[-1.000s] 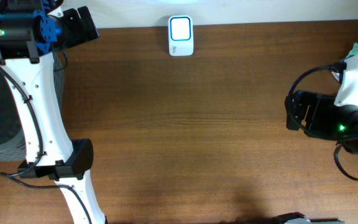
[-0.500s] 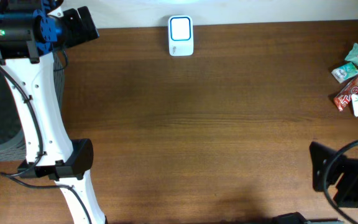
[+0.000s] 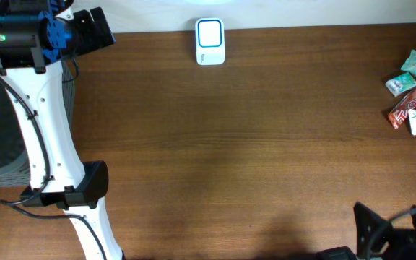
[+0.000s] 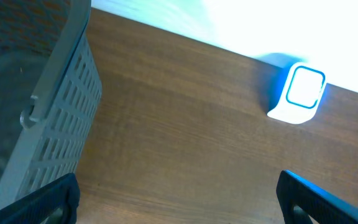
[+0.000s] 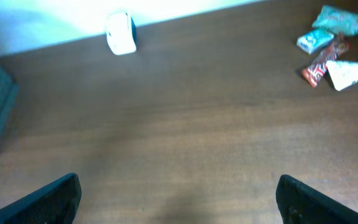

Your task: Scan the item barcode

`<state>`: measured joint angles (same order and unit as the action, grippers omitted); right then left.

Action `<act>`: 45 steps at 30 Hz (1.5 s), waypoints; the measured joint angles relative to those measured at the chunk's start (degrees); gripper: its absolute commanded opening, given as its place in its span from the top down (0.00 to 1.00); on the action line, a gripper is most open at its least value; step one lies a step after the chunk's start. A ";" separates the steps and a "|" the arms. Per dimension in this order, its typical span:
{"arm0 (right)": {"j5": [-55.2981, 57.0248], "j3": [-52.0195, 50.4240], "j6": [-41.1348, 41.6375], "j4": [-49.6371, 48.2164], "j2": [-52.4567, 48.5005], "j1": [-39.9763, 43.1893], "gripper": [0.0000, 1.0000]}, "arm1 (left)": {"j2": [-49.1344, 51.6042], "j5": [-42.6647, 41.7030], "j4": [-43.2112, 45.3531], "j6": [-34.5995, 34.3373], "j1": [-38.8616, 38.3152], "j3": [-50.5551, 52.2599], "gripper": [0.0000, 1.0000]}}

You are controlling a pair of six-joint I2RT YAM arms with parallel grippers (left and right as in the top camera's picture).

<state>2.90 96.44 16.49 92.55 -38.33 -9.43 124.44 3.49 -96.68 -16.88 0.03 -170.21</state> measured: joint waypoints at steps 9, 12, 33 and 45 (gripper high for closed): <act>0.09 -12.79 -0.26 -8.66 13.25 0.00 0.01 | 0.00 0.00 0.00 0.00 0.00 0.00 0.01; 0.22 -18.71 -0.72 -10.95 16.15 0.00 0.02 | 0.00 0.00 0.00 0.00 0.00 0.00 0.01; 0.22 -58.27 -13.90 -45.35 35.32 1.62 0.01 | 0.00 -0.02 0.00 0.00 0.00 0.00 0.01; -0.02 -83.32 -15.13 -77.81 37.53 2.38 0.01 | 0.00 0.00 0.00 0.00 0.00 0.00 0.01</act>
<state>2.87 13.13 1.37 14.74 -0.80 -7.05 124.44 3.49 -96.68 -16.88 0.03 -170.21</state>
